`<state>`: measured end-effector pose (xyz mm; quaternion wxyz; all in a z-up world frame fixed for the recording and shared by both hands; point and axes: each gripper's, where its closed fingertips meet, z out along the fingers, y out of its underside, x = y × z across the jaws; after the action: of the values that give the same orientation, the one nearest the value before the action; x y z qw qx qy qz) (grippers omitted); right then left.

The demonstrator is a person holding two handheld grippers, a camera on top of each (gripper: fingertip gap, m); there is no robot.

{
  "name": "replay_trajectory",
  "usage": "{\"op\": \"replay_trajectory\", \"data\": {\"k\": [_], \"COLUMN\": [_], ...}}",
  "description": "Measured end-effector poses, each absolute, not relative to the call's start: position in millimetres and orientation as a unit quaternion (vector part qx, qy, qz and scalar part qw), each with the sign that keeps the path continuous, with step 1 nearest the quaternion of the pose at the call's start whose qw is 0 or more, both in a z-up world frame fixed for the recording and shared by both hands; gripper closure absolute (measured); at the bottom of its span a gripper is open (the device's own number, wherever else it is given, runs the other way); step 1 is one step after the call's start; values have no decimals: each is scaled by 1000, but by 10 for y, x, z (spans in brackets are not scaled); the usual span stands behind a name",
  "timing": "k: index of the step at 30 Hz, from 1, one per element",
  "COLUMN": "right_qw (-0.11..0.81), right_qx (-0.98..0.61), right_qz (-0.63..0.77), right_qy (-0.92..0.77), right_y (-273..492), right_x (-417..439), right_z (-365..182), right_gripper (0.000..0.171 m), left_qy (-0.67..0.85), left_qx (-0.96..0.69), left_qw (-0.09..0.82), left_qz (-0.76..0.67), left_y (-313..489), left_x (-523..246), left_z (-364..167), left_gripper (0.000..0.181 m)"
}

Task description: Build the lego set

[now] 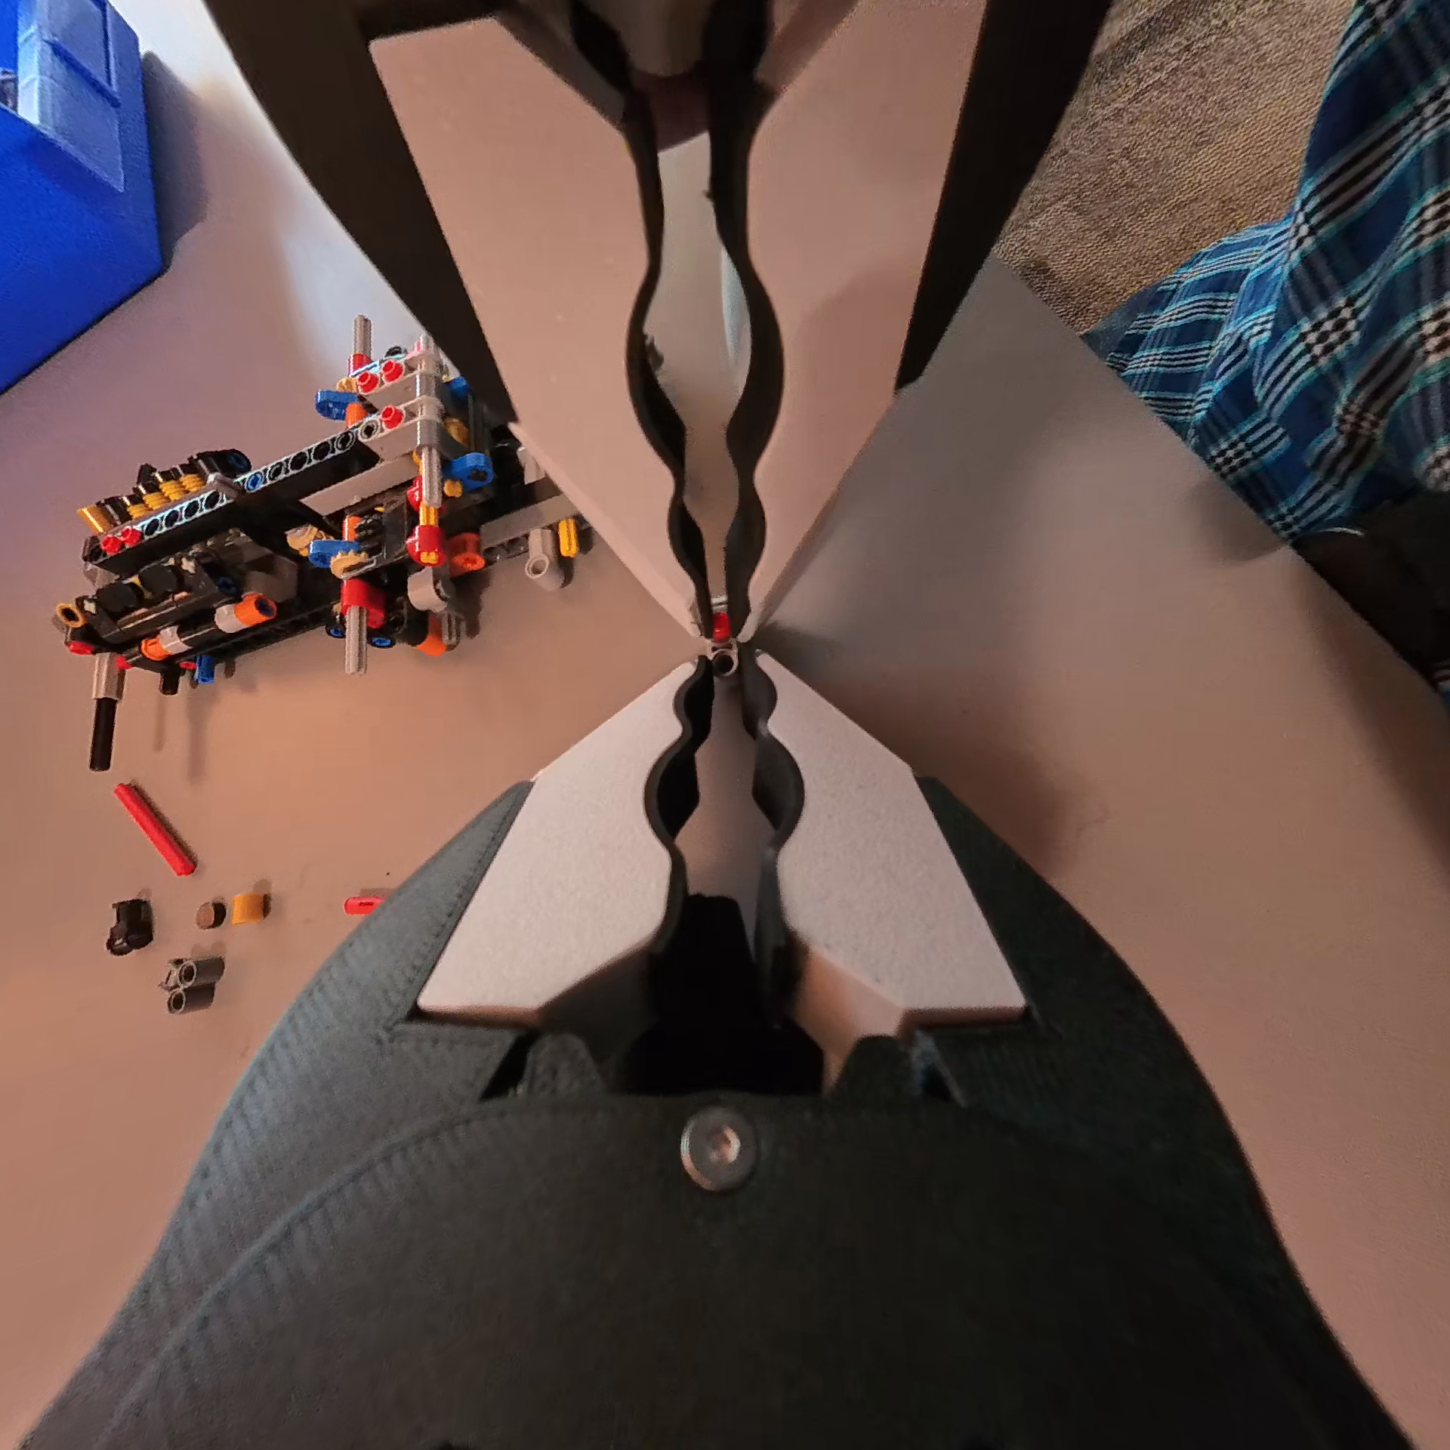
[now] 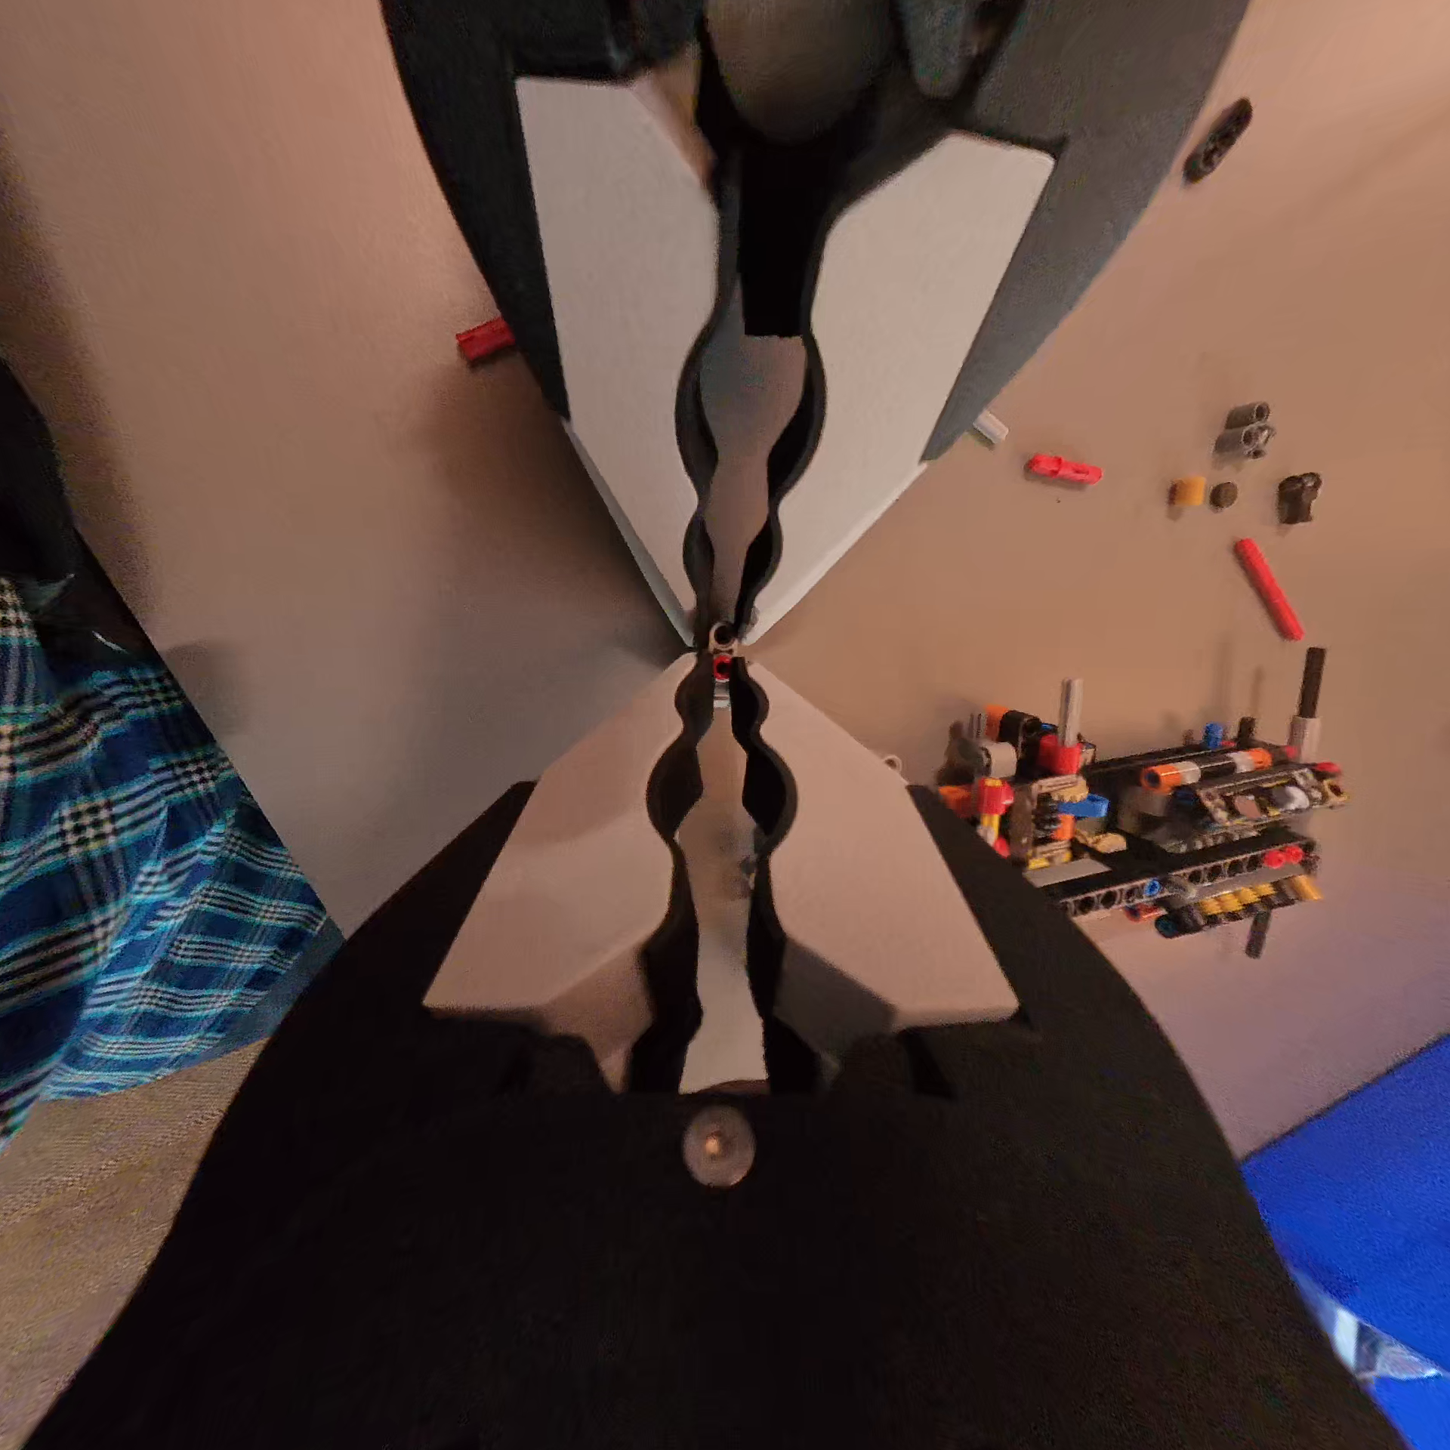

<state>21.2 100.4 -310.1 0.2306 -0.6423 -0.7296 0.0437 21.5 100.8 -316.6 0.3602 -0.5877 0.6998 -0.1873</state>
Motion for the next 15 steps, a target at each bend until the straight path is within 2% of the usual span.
{"op": "replay_trajectory", "data": {"k": [1,15], "right_qw": [229,197], "right_qx": [-648,-670], "right_qz": [49,107], "right_qy": [-725,-708], "right_y": [1004,1011], "right_x": [212,213], "right_z": [-3101,-3116], "right_gripper": [169,169], "left_qy": [700,700], "left_qx": [-588,-588], "left_qw": [360,360], "left_qz": [-187,-187], "left_y": [1007,991], "left_x": [215,219], "left_z": [-3167,-3172], "left_gripper": [175,175]}}
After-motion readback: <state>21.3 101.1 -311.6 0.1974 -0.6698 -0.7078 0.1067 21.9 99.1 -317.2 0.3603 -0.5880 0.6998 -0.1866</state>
